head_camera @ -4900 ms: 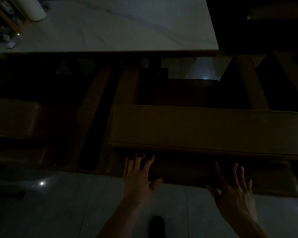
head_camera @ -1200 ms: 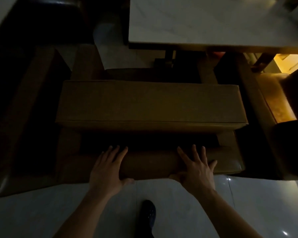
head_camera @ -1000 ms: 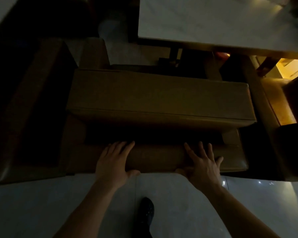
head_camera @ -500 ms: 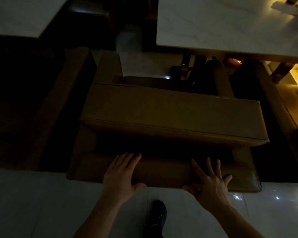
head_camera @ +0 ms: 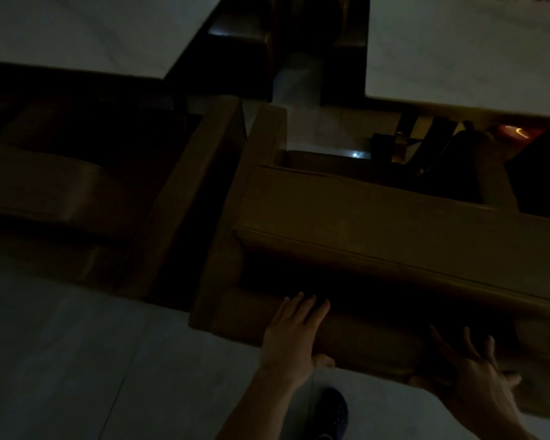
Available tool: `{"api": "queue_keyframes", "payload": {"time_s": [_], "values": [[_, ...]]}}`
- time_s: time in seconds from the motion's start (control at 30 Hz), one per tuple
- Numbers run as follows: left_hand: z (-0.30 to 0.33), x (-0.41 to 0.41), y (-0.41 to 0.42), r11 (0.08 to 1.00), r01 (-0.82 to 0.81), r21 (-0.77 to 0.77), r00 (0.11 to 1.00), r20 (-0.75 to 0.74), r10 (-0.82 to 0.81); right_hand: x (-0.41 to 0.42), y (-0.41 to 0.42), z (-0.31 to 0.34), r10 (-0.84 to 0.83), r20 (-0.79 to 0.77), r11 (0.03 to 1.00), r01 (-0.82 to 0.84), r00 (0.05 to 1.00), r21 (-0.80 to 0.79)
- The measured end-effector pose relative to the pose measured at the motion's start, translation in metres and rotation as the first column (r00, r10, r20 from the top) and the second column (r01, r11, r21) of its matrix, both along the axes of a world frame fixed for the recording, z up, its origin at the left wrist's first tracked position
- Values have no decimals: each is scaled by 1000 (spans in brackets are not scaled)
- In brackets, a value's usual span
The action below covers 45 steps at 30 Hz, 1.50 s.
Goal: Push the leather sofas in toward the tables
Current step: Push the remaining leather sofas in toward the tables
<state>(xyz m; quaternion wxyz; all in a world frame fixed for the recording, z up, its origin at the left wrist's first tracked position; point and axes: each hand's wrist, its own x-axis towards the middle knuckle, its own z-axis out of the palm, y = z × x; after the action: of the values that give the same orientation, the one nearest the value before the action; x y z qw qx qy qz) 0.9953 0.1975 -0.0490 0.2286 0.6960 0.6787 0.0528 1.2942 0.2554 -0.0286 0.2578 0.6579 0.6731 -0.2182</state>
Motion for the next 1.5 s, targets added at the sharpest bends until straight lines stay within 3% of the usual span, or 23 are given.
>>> {"api": "queue_keyframes", "payload": {"time_s": [0.17,0.5,0.87,1.5], "values": [[-2,-5,14,1000,-5,-6,1000,-18,5,-4,16,0,3,-51,1000,-4,999,-18],[2,-3,34,998,-65,19,995,-77,67,-7,18,0,54,-93,989,-40,994,143],[-6,-5,36,996,-85,-16,995,-51,84,-13,23,-1,51,-20,996,-50,999,72],[11,-3,42,985,-95,-146,991,-105,81,-22,26,4,-3,-27,1000,4,1000,23]]}}
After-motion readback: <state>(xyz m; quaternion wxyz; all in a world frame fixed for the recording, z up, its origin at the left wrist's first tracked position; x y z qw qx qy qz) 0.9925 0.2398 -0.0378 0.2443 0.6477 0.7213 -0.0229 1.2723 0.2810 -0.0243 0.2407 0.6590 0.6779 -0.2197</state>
